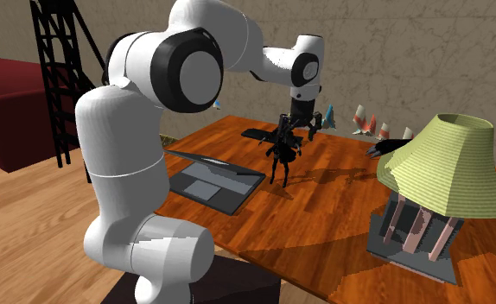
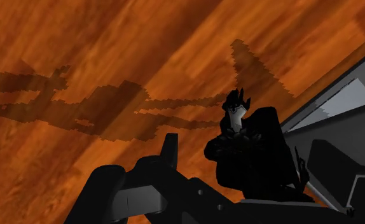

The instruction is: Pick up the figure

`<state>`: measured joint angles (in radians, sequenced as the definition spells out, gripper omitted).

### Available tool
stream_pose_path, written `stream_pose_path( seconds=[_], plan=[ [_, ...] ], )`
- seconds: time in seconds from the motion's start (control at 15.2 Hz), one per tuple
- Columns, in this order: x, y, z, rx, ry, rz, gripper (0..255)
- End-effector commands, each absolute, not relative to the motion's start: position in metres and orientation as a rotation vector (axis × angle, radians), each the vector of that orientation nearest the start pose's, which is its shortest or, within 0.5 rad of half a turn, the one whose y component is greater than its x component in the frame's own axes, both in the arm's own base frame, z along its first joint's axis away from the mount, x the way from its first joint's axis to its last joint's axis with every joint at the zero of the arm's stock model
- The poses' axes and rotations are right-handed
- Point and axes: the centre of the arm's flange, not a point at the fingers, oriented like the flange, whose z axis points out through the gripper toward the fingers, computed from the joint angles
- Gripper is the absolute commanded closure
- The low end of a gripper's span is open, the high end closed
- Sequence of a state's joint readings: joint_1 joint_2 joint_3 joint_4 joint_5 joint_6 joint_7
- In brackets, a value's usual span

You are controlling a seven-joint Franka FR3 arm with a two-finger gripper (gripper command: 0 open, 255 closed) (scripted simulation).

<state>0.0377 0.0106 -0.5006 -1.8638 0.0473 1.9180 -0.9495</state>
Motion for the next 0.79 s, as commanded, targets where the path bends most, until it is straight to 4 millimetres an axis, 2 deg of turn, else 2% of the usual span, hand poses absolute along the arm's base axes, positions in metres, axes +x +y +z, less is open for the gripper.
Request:
stream_pose_path(
  seconds=[0.0, 0.2, 0.26, 0.73],
  plan=[
    [0.5114, -0.2501, 0.4987, -3.052, -0.734, -0.094, 0],
    [0.5114, -0.2501, 0.4957, -3.052, -0.734, -0.094, 0],
    [0.5112, -0.2497, 0.4953, -3.052, -0.734, -0.094, 255],
    [0.5116, -0.2498, 0.4951, -3.052, -0.734, -0.094, 255]
  ],
)
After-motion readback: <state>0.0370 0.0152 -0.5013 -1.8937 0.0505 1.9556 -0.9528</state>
